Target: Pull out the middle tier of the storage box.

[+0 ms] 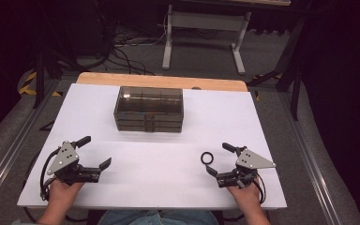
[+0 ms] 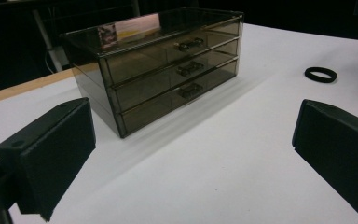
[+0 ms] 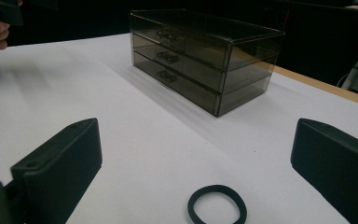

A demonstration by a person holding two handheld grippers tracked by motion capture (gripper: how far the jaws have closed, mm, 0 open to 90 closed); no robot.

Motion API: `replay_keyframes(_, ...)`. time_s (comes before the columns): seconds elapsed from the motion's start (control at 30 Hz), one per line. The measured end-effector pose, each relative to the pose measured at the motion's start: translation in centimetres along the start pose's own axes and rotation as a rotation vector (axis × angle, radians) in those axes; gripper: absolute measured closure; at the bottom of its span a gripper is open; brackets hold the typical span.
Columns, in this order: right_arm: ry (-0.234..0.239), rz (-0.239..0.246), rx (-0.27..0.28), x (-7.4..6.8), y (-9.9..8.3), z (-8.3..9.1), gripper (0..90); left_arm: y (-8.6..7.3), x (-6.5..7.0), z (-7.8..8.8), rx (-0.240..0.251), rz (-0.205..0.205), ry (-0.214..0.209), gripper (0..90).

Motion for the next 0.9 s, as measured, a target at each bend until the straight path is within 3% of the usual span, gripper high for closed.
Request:
replay_keyframes(0.5,0.016,-0.014,-0.008,0.1,0.2,-0.4,2.6,0.0,-0.2,0.1,-0.004,-0.001,0.004,0.1)
replay_keyframes(0.9,0.049,-0.018,-0.034,0.1,1.4,-1.7,3.5,0.1,-0.5,0.1,-0.007,0.016,0.000,0.1)
Point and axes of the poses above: each handheld gripper's, and its own axes: z roughly backward along the jaws, y roughly out of its top, x roughly to its right, the point moved 1 cm from there along -z, roughly forward along the jaws, and after that the axes turned 14 degrees about z, right-handed, at the moved point
